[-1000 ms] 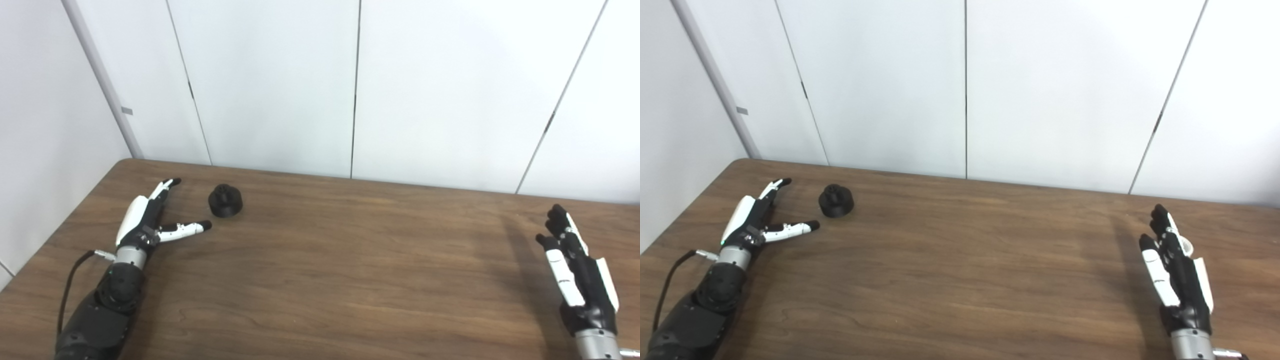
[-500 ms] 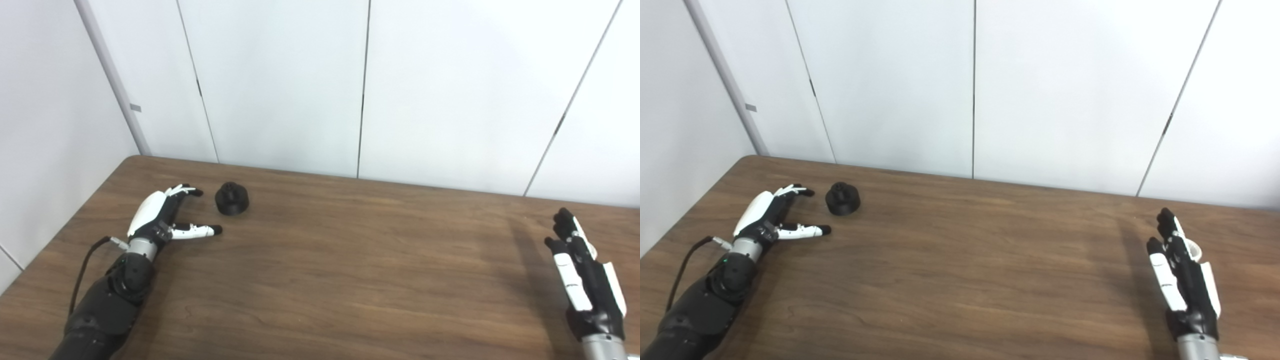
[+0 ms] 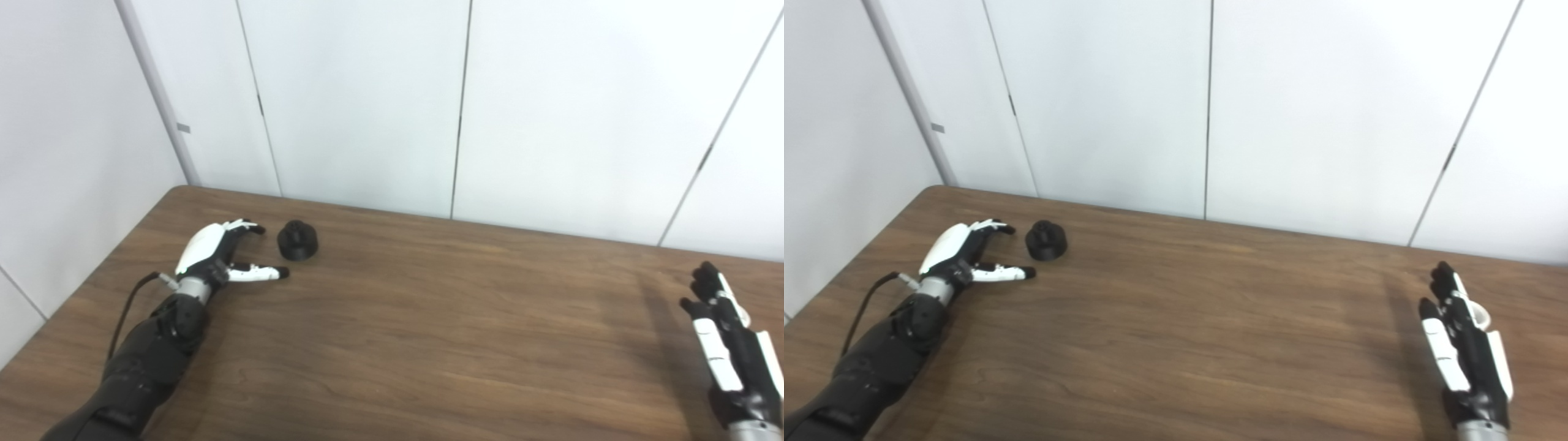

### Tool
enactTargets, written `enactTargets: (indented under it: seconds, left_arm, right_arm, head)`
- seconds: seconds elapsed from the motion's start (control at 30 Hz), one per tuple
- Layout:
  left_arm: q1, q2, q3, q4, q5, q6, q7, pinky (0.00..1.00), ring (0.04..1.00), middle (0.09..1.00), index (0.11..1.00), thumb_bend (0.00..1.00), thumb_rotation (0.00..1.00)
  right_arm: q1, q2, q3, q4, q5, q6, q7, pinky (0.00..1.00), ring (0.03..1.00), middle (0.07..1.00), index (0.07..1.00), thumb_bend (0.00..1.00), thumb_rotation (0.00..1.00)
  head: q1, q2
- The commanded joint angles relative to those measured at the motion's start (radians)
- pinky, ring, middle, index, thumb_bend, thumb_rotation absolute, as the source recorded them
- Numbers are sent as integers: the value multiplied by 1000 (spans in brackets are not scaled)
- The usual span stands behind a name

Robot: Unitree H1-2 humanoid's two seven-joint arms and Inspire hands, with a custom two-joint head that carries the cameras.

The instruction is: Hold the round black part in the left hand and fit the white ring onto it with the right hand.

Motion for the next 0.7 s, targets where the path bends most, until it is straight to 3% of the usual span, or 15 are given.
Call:
enactTargets:
  seconds: [0.0,0.67]
  left_arm:
    - [-47,9,-17,9,18,10,-18,1000,979,933,791,992,349]
    - [-128,-22,-100,99,10,-11,-37,995,970,915,775,982,349]
  right_arm:
    - [87,28,3,40,23,5,7,951,989,970,974,338,754]
    - [108,37,9,-9,-14,25,-15,904,965,962,955,332,755]
  head:
    - [-2,2]
    - [-21,24]
